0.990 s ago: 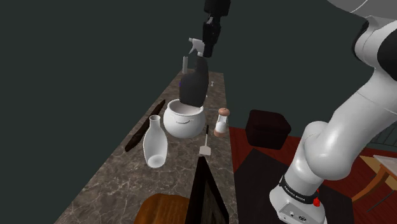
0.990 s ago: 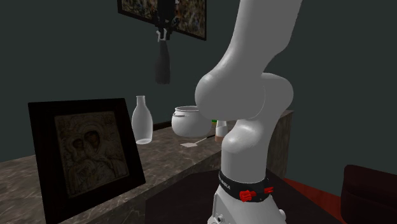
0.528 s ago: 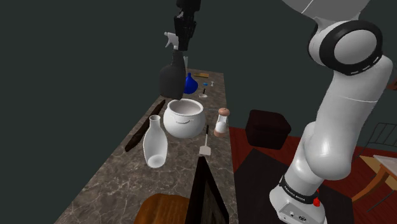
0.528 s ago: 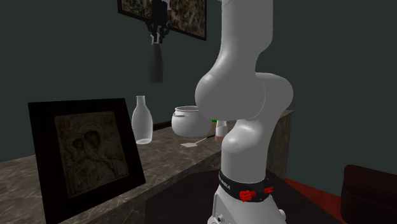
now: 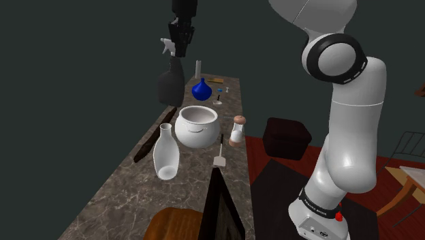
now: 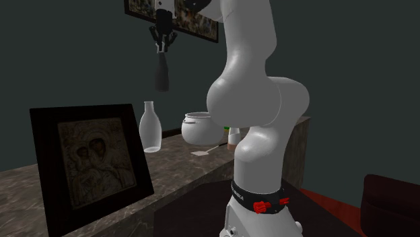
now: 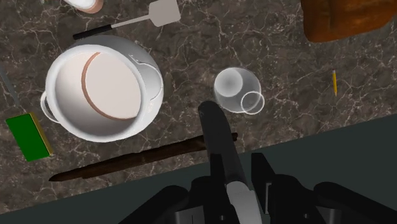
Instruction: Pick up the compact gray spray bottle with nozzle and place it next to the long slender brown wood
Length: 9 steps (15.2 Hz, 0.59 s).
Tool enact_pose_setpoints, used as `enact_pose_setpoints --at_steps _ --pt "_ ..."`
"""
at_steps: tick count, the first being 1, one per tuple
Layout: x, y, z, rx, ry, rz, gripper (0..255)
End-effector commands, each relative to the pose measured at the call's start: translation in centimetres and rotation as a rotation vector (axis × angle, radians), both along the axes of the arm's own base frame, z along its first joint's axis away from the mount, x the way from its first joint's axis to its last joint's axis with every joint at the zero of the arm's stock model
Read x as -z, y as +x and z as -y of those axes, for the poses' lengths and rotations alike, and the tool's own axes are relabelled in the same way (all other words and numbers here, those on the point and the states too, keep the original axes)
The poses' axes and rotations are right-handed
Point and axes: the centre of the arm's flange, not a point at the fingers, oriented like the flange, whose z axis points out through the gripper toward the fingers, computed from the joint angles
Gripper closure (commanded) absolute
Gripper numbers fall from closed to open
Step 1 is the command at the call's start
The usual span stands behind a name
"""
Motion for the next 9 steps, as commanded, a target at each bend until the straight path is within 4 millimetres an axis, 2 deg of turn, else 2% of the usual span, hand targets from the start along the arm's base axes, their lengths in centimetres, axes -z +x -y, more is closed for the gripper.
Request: enact_pose_setpoints --at_steps 1,9 --pt "1.0 0.0 0.0 0.000 0.000 0.001 255" --pt "5.3 0.0 0.0 0.000 0.000 0.001 255"
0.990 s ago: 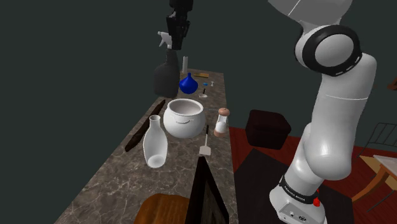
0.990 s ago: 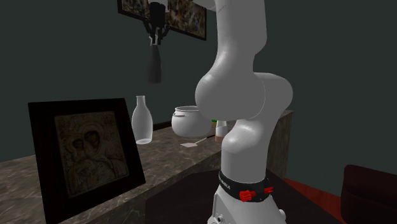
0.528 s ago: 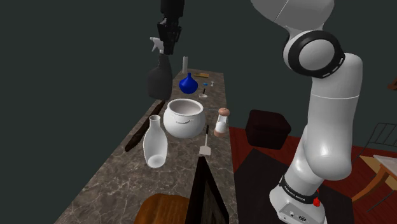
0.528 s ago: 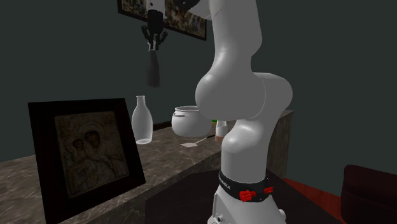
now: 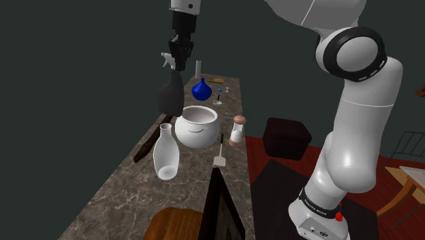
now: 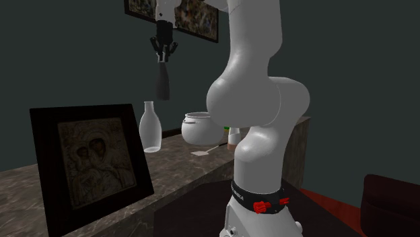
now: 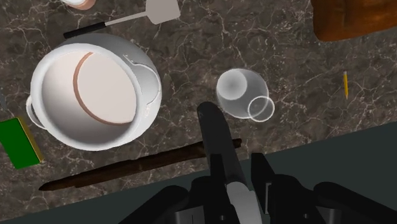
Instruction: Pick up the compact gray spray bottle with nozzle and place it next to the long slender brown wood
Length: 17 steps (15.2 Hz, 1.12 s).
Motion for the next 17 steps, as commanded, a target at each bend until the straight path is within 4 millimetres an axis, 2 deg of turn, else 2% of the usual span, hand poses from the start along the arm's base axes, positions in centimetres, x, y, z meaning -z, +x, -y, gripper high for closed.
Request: enact_pose_setpoints --at_steps 1,17 --pt "1.1 0.0 -0.1 0.000 0.000 0.001 255" --pt "9.6 0.0 -0.1 0.000 0.000 0.001 255"
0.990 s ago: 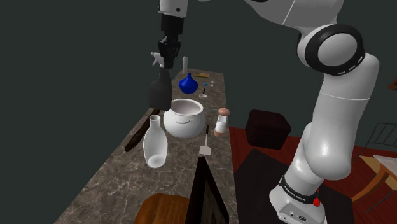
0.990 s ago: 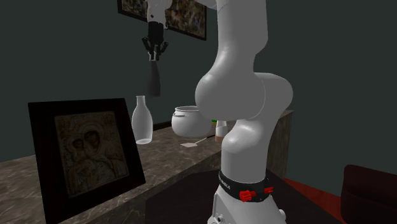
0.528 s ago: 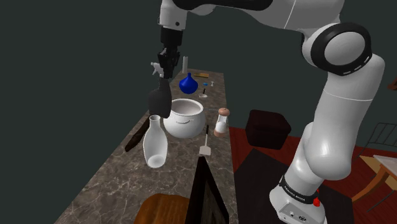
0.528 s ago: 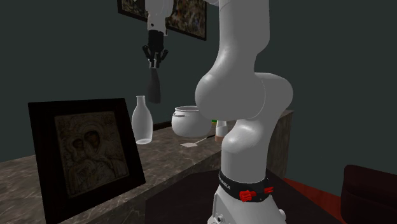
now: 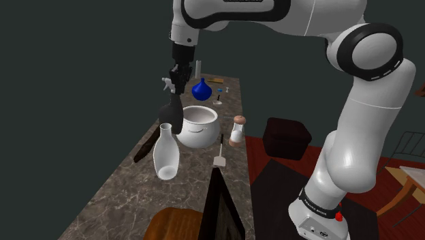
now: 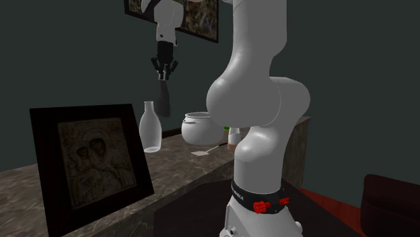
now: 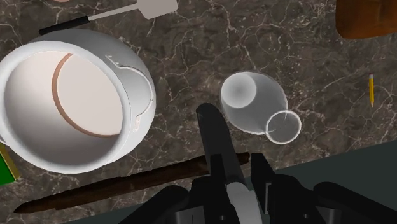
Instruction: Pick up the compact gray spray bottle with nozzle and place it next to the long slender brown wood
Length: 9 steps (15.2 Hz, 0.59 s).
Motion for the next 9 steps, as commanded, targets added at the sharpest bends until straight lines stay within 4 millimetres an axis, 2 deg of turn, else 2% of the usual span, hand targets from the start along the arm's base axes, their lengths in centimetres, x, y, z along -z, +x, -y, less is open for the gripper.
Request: enact_pose_setpoints --at_steps 1,9 --pt "1.2 0.0 0.0 0.000 0.000 0.001 255" --pt "5.4 0.0 0.0 0.000 0.000 0.001 255"
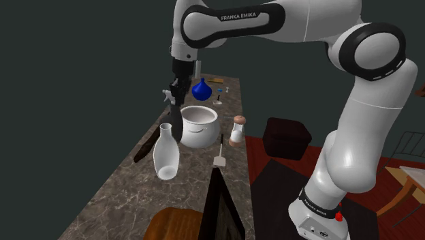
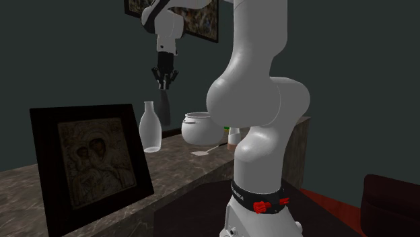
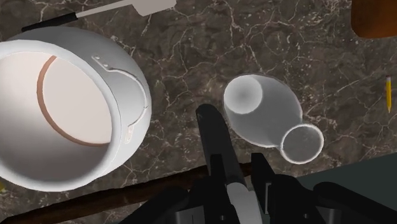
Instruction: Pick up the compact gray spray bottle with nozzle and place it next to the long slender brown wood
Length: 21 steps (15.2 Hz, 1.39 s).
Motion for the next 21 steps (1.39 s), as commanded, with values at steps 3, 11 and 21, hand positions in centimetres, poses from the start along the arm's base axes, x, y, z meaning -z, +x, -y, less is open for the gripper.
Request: enact_pose_setpoints --at_steps 3,11,21 --pt "2.2 0.1 0.1 0.000 0.000 0.001 255" --pt "6.4 0.1 0.1 0.000 0.000 0.001 255" --pt "10.5 0.1 0.1 0.000 0.000 0.001 255"
